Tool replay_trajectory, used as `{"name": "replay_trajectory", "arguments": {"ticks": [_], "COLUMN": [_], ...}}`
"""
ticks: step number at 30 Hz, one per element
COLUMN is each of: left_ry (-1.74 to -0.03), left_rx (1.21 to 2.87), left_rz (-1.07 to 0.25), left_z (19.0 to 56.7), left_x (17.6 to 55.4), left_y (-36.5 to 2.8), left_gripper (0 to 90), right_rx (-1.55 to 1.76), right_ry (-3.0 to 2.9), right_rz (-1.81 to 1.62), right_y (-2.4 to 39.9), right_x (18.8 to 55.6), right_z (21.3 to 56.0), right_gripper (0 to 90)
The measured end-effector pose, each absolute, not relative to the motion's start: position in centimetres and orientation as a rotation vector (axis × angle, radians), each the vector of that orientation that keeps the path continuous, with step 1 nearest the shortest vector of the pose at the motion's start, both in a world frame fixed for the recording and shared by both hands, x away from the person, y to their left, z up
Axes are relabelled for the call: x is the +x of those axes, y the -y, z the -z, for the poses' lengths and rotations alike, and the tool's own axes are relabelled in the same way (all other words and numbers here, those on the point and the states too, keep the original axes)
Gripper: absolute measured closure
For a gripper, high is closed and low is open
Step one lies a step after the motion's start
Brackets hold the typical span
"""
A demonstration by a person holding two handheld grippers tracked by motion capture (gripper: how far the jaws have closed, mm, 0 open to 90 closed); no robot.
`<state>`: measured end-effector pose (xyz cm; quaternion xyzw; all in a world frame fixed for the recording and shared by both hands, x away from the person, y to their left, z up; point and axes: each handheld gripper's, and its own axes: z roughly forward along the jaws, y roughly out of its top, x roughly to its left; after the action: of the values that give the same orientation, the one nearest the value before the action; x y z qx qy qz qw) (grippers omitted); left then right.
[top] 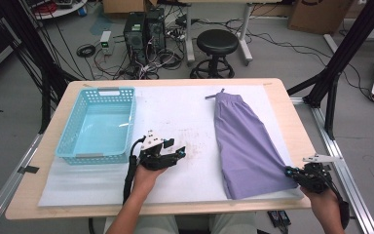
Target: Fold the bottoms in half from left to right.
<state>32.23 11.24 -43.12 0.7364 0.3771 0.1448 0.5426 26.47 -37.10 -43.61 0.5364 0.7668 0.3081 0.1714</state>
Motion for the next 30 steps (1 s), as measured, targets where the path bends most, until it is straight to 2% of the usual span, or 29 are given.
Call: {"name": "replay_trajectory", "arguments": {"ticks": [1,4,11,16,25,30], "left_ry": [-0.898,-0.895,-0.859,-0.821,-0.758,-0.738], "left_rx": [1.747,1.761,1.791,1.839,1.972,2.015], "left_rz": [-0.341,-0.326,-0.255,-0.206,-0.12,-0.103], "left_z": [43.1,43.3,43.4,43.8,44.9,44.8], "left_x": [32.2,32.1,32.3,32.7,33.3,33.5], "left_y": [-11.2,-10.8,-8.8,-6.2,-0.6,1.2], "left_gripper": [42.7,46.1,62.5,70.2,73.4,70.1], "right_rx": [1.52,1.488,1.362,1.346,1.341,1.348], "right_ry": [-2.159,-2.127,-2.122,-2.121,-2.113,-2.105], "right_rz": [-0.88,-0.912,-0.989,-1.012,-1.026,-1.031], "right_y": [37.0,36.6,33.6,32.8,33.4,33.9], "right_x": [26.5,26.8,27.9,27.9,27.4,27.0], "right_z": [43.4,42.7,41.6,41.9,41.7,41.7], "right_gripper": [75.1,71.3,70.4,67.4,65.7,65.5]}}
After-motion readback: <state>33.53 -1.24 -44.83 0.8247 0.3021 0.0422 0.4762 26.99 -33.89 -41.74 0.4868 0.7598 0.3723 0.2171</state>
